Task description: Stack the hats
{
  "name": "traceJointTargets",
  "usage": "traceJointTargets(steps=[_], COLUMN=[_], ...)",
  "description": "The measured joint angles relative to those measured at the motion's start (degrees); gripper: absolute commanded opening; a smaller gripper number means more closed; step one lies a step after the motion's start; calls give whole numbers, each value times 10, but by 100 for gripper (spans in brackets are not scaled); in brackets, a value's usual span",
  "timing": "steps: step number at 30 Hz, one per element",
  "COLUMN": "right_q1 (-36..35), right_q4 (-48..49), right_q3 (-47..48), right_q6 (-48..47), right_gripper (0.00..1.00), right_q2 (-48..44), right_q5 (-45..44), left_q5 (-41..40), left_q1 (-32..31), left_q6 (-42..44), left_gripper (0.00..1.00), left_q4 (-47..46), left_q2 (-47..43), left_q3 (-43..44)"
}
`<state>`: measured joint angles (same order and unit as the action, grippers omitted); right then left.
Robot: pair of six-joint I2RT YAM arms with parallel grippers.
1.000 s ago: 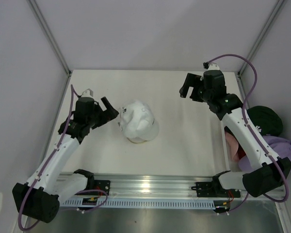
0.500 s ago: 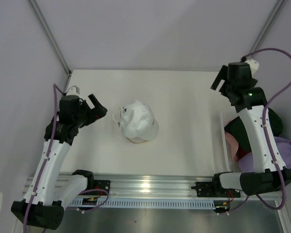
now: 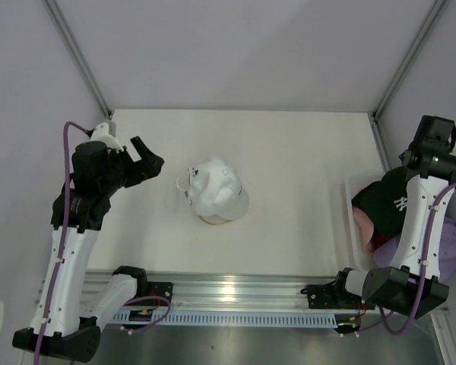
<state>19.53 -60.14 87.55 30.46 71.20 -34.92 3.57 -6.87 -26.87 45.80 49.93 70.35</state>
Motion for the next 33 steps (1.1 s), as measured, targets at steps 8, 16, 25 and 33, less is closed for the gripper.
traceJointTargets(steps=[8,16,25,33], right_q1=[56,88,91,94], right_q4=[73,162,252,270], right_q3=[-90,-183,-259,-282], right_q6=[-5,-14,-11,-13], right_gripper=[98,93,77,7], right_q2=[-23,-21,-17,-14], right_q5=[-7,42,81,94], left_q5=[17,16,10,5], left_q1=[0,0,0,0], left_q6=[0,0,0,0], left_gripper=[100,99,100,100], left_q4=[8,21,34,45], left_q2=[7,-3,-5,-5], left_q3=[-12,-12,-12,-12])
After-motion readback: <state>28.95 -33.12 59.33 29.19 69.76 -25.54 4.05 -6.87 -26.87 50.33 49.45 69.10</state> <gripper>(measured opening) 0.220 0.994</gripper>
